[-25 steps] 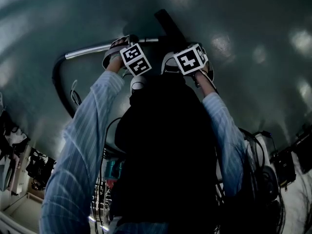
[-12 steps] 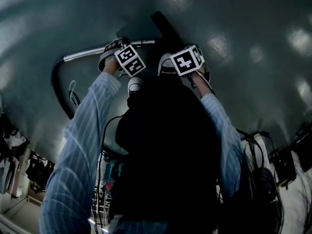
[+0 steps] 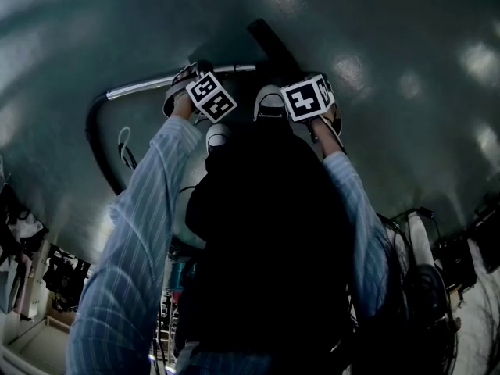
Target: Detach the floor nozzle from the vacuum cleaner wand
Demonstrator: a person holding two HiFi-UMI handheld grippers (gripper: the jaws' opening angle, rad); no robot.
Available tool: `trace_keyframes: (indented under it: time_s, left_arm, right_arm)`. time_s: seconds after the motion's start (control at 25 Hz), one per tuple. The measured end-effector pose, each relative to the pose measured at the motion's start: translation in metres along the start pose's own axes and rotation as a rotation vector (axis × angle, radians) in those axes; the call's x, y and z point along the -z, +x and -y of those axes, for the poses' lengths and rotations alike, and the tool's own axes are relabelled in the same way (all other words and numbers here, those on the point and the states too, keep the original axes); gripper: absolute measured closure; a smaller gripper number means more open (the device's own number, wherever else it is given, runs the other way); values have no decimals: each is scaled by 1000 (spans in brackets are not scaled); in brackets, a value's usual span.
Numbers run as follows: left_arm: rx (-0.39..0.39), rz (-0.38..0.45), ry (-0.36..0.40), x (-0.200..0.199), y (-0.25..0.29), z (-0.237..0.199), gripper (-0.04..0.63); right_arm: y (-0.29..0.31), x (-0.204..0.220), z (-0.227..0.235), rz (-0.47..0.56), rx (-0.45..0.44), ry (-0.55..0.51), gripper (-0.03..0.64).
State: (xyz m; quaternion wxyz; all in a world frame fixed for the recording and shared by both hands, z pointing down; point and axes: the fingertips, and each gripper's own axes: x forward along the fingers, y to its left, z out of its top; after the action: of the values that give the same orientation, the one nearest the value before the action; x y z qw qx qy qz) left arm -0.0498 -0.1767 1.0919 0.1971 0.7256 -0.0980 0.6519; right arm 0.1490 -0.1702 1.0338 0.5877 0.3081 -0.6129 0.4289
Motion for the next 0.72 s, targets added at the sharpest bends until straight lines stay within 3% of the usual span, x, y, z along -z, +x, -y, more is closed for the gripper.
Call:
trace_keyframes:
  time_s: [0.2, 0.36, 0.56, 0.72]
  left_arm:
    - [18, 51, -32, -4, 0, 3, 396]
    - [15, 60, -10, -3, 1, 6, 396]
    - [-10, 98, 9, 0, 10, 7, 396]
    - [114, 42, -20, 8, 15, 17, 385]
  right_arm:
    - [-3, 8, 9, -30, 12, 55, 394]
    - [0, 12, 13, -12, 52, -20, 394]
    - [6, 22, 16, -37, 29, 93, 391]
    - [13, 39, 9, -1, 24, 151, 391]
